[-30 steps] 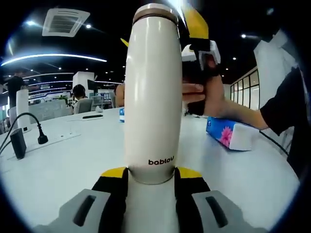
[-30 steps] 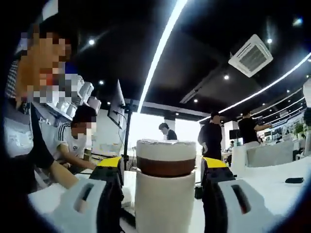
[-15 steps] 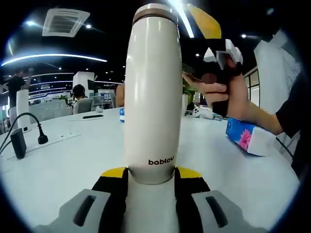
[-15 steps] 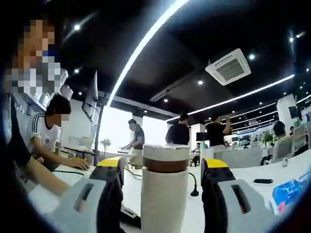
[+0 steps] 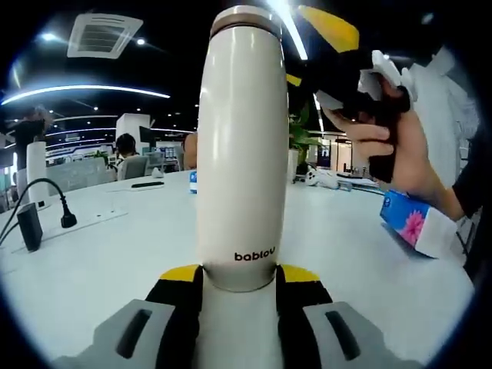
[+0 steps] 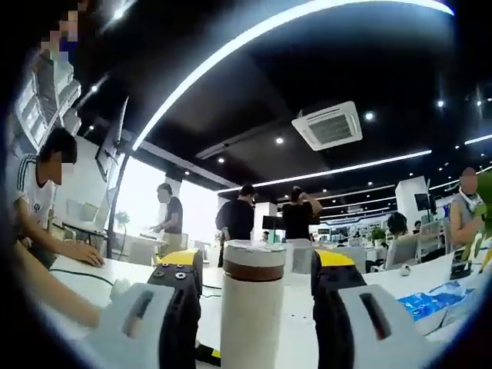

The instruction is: Grasp the water cup twist off the cup lid place the cup lid on the table

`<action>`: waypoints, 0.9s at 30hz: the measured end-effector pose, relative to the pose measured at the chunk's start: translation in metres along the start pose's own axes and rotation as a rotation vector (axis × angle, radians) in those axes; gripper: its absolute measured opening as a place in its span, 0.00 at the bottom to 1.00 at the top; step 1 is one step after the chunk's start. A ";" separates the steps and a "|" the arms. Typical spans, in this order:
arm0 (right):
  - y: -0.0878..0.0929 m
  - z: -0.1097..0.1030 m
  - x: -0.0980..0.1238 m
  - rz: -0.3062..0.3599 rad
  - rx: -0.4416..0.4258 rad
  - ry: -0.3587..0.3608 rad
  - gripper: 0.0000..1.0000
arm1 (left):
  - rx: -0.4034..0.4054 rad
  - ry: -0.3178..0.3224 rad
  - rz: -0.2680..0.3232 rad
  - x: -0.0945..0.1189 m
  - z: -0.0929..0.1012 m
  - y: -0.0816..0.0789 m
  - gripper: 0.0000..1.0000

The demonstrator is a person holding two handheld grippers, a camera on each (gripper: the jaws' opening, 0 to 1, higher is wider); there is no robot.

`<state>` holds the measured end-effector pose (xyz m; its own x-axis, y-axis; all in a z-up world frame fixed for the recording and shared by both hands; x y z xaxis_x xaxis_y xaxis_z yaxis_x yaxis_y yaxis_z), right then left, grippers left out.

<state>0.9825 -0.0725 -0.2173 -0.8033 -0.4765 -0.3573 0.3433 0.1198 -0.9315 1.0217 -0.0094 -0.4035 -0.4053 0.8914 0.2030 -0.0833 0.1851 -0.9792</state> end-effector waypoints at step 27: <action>0.009 -0.002 -0.022 -0.014 0.010 0.073 0.47 | 0.000 -0.001 0.000 0.000 -0.001 0.000 0.39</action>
<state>1.0019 -0.0594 -0.2182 -0.8413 -0.4136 -0.3481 0.3361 0.1043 -0.9360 1.0228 -0.0089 -0.4032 -0.4063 0.8908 0.2033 -0.0838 0.1852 -0.9791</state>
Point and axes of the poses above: the point that each gripper's makers call its tool centre point, and the gripper's own axes: x roughly backward along the fingers, z roughly to its right, y roughly out of its underside, the point moved 3 cm from there along x, roughly backward along the fingers, and after that the axes turned 2 degrees about y, right-handed, at the moved point
